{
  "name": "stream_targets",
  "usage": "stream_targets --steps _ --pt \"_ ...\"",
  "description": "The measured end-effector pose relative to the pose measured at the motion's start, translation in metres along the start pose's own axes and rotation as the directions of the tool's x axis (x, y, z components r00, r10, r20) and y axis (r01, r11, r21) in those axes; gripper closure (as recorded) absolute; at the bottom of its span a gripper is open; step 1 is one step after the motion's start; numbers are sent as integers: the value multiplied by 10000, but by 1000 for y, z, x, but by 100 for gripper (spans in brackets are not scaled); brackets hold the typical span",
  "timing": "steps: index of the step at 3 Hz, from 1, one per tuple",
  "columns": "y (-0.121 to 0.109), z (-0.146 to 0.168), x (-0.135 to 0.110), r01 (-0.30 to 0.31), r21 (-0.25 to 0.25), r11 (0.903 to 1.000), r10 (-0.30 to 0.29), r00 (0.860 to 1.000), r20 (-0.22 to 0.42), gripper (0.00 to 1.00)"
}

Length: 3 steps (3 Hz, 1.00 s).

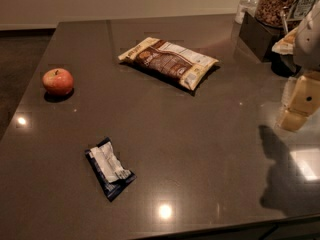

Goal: Pick rxbar blueberry

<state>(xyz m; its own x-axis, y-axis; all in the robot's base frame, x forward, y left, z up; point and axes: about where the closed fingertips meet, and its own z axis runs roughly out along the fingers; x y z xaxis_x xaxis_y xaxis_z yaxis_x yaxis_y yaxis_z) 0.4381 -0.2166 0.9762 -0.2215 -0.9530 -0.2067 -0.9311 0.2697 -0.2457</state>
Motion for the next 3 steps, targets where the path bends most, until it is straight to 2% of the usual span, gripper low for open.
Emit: stream_targets --steps 1,2,3 --pt "0 0 0 0 2 10000 0 10000 1 0" --pt "-6 0 -13 50 -343 9994 -40 9996 278 0" --pt "-4 7 -42 -4 -963 9954 105 9945 1047 0"
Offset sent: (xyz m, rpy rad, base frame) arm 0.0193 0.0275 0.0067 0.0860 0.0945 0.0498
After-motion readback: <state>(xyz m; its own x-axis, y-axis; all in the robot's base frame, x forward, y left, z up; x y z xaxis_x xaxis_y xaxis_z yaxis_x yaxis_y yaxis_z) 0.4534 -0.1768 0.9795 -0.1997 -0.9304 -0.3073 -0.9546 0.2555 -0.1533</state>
